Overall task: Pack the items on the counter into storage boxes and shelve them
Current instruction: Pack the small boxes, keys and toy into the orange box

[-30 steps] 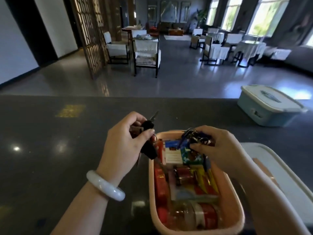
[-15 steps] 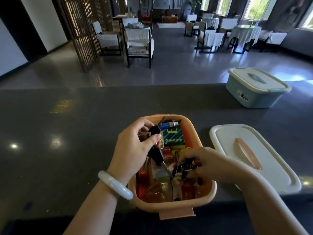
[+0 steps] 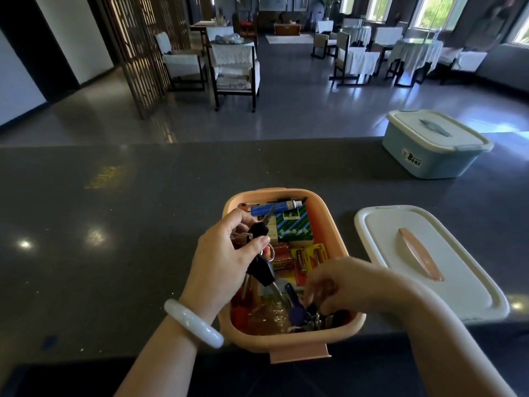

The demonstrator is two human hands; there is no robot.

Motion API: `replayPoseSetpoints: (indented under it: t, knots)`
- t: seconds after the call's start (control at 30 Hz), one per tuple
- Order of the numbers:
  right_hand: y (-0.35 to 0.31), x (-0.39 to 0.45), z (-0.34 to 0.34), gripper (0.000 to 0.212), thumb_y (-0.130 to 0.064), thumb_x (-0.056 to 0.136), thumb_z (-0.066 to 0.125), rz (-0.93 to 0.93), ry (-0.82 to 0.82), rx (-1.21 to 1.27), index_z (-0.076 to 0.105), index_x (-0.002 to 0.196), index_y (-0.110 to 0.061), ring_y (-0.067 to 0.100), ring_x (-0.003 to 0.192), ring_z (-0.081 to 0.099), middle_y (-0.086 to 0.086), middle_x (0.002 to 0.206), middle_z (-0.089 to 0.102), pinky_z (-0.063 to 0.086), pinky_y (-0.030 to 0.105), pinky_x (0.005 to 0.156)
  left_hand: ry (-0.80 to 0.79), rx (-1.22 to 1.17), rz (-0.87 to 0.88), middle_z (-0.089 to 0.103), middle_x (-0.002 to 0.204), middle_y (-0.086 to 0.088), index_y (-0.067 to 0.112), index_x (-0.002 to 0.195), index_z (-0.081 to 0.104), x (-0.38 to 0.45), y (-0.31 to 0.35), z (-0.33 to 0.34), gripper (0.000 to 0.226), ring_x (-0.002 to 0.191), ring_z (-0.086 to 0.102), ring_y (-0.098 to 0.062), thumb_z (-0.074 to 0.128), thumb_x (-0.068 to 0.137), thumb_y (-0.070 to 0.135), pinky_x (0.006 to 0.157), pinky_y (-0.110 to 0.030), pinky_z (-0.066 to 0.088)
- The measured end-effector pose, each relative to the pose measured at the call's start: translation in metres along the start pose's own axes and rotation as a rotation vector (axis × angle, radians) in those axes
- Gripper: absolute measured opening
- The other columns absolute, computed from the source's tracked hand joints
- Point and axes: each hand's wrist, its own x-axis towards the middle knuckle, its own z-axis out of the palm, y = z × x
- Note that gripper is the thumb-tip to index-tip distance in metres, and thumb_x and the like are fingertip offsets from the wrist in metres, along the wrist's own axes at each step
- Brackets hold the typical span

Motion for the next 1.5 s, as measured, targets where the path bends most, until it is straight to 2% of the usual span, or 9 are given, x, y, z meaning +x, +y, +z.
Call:
replayPoseSetpoints:
  t: [0.23,0.4,0.53,0.73,0.9,1.0,1.1,1.23,1.5]
  knots:
    - [0.0,0.009,0.005,0.019,-0.031,0.081,0.073,0.052,0.031,-0.189,0.058,0.079,-0.041,-0.004,0.075,0.051,-0.021,0.086,0.053,0.035,0.01,0.06,-0.027,-0.011,-0.019,0.063,0.086,0.021,0.038,0.087,0.058,-0.004,-0.006,-0.001,0.016,0.084,0.062,0.006,0.073,0.083,0.033,0.063,-0.009,0.049]
    - [-0.003,-0.009,-0.017,0.019,-0.032,0.082,0.071,0.001,0.149,-0.001,0.057,0.074,-0.043,-0.001,0.078,0.057,-0.017,0.083,0.059,0.047,0.016,0.064,-0.017,0.004,-0.031,0.063,0.086,0.021,0.04,0.085,0.058,-0.006,-0.007,-0.005,0.016,0.086,0.059,0.009,0.073,0.082,0.034,0.065,-0.005,0.045]
    - [-0.005,-0.014,-0.028,0.017,-0.027,0.083,0.071,-0.005,0.322,-0.013,0.059,0.074,-0.035,-0.004,0.073,0.055,-0.017,0.075,0.059,0.042,0.012,0.061,-0.026,0.007,-0.068,0.062,0.087,0.023,0.04,0.086,0.058,-0.006,-0.006,-0.007,0.016,0.088,0.056,0.012,0.073,0.081,0.037,0.059,-0.009,0.042]
    - [-0.002,-0.023,-0.032,0.016,-0.028,0.084,0.07,0.042,0.351,-0.037,0.058,0.074,-0.032,-0.006,0.072,0.053,-0.013,0.073,0.059,0.042,0.009,0.064,-0.039,0.006,-0.075,0.058,0.091,0.034,0.044,0.088,0.056,-0.009,-0.006,-0.005,0.019,0.088,0.053,0.019,0.072,0.081,0.037,0.058,-0.007,0.043]
    - [-0.001,-0.036,-0.045,0.015,-0.03,0.086,0.068,0.055,0.387,-0.026,0.058,0.074,-0.033,-0.004,0.074,0.055,-0.016,0.076,0.061,0.043,0.019,0.063,-0.067,-0.098,-0.111,0.063,0.089,0.026,0.043,0.088,0.058,-0.009,-0.004,-0.002,0.018,0.082,0.062,0.008,0.072,0.083,0.033,0.065,-0.017,0.047]
    - [0.0,-0.033,-0.045,0.018,-0.031,0.086,0.067,0.05,0.361,-0.056,0.055,0.073,-0.033,-0.002,0.075,0.055,-0.014,0.077,0.06,0.04,0.017,0.061,-0.087,-0.118,-0.118,0.065,0.088,0.024,0.042,0.088,0.058,-0.009,-0.002,0.002,0.017,0.083,0.064,0.006,0.072,0.083,0.032,0.068,-0.02,0.05]
    - [0.001,-0.013,-0.028,0.021,-0.029,0.087,0.066,0.047,0.216,-0.113,0.05,0.073,-0.032,0.005,0.077,0.056,-0.011,0.083,0.058,0.046,0.021,0.066,-0.052,-0.007,-0.074,0.064,0.084,0.021,0.039,0.088,0.058,-0.008,-0.002,0.007,0.017,0.084,0.058,0.012,0.073,0.082,0.034,0.064,-0.011,0.044]
    - [0.008,0.015,0.004,0.015,-0.026,0.087,0.066,-0.006,0.044,-0.074,0.055,0.09,-0.037,0.002,0.088,0.056,-0.015,0.095,0.057,0.048,0.019,0.076,-0.039,0.002,-0.027,0.064,0.085,0.015,0.036,0.087,0.059,-0.009,-0.004,0.011,0.017,0.085,0.06,0.009,0.074,0.082,0.03,0.065,-0.003,0.043]
    - [0.018,0.024,0.017,0.035,-0.024,0.079,0.074,-0.06,0.07,0.009,0.054,0.094,-0.048,-0.003,0.087,0.056,-0.021,0.096,0.056,0.046,0.016,0.067,-0.046,-0.044,-0.052,0.065,0.083,0.012,0.034,0.085,0.061,-0.008,-0.007,0.014,0.016,0.079,0.063,0.007,0.075,0.083,0.026,0.061,-0.005,0.044]
